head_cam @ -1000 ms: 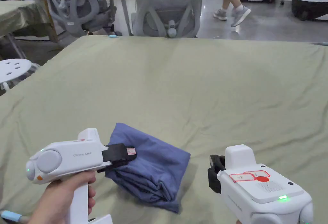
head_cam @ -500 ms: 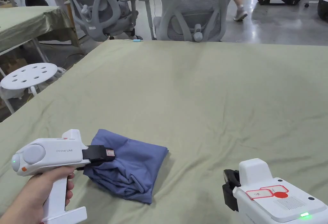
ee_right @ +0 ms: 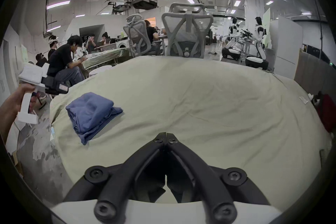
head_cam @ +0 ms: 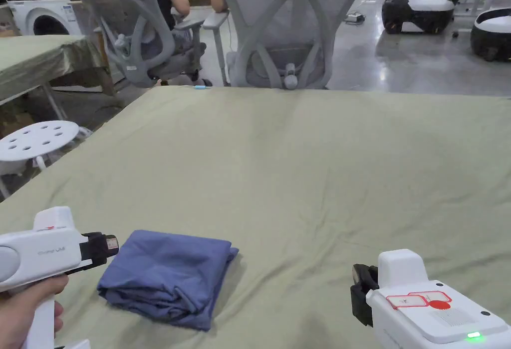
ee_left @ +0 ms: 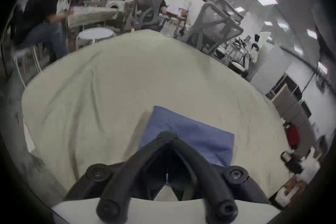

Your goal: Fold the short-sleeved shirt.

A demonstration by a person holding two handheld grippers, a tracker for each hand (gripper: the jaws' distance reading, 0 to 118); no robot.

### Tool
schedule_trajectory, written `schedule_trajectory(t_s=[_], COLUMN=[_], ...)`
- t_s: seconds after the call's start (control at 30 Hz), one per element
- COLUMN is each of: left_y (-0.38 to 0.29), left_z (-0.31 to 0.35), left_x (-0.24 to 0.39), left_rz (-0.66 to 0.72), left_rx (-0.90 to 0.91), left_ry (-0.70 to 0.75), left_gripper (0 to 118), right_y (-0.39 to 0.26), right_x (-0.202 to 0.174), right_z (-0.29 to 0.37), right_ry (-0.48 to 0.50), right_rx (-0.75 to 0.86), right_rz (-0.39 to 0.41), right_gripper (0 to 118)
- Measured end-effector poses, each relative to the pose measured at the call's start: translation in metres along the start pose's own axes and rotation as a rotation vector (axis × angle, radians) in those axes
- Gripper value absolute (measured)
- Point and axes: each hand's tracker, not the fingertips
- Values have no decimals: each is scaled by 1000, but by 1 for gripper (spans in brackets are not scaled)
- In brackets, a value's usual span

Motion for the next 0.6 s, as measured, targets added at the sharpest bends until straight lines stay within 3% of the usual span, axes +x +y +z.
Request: schedule_trajectory(t_s=[0.23,0.4,0.53,0.6], left_y=[-32,-55,-74,-80], left_z=[20,35,50,55], left_x=[185,299,365,387], left_rz=[-259,-357,-369,-320], left_rx=[195,377,478,481], left_ry=[-99,-134,-123,-142], left_gripper=[0,0,0,0], right_y=[16,32,40,39], right_x=[90,165,218,238], right_z=[67,126,164,182], right_ry=[-178,-309,-383,-418], right_rx=[118,205,258,291], right_rz=[-29,26,43,-4], right_gripper=[0,0,0,0])
